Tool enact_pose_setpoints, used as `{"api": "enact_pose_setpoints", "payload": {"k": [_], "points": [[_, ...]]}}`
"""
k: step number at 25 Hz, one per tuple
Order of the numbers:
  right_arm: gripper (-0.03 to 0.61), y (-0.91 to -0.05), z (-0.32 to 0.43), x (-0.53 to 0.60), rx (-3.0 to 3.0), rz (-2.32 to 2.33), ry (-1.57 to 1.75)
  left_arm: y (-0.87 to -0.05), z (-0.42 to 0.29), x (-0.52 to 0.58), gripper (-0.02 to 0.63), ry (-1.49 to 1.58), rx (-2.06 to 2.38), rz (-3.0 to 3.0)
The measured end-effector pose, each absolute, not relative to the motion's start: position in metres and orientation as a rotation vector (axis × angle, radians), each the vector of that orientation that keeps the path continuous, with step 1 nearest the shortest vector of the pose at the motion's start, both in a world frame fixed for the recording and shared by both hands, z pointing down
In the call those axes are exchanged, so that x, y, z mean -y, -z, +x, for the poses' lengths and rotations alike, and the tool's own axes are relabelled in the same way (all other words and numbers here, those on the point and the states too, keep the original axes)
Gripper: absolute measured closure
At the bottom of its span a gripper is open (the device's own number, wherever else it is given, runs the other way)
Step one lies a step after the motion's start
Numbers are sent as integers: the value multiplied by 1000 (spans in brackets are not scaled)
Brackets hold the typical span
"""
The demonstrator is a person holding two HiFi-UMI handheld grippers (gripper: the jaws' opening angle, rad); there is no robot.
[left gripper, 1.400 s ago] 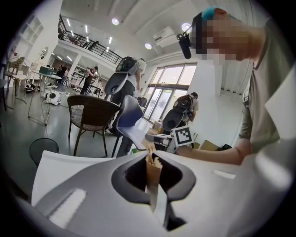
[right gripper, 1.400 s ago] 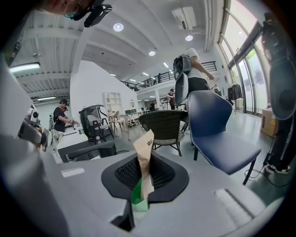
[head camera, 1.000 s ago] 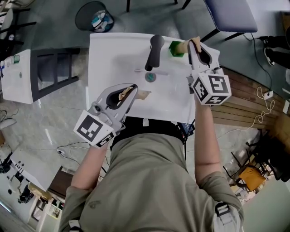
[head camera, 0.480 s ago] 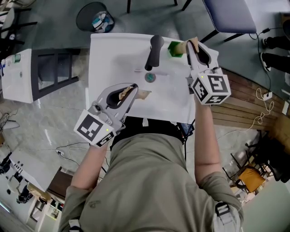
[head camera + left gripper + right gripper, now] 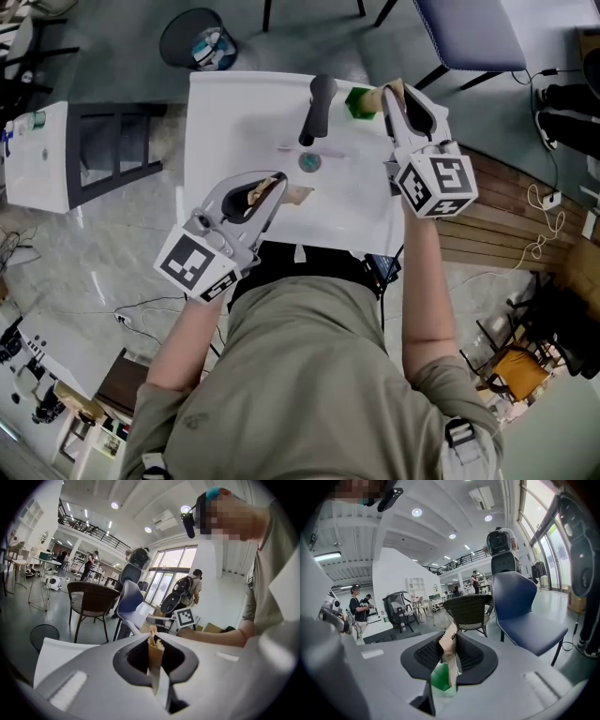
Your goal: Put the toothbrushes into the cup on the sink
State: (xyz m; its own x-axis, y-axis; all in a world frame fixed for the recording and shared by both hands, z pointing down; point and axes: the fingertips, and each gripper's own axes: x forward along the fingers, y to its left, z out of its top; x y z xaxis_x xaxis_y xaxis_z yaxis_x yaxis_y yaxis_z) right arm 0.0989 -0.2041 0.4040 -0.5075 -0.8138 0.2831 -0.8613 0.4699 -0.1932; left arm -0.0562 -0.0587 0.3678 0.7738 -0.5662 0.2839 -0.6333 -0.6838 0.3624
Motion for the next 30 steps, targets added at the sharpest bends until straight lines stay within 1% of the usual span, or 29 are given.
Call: {"api": "enact_pose_setpoints", "payload": {"k": [18,30], "points": [[516,-353,113,194,2603,1530,-371,-343,-48,60,606,-171,897,2579],[517,-326,134,146,2641,1510,-360,-320,-26,53,606,-155,882,2652]]}}
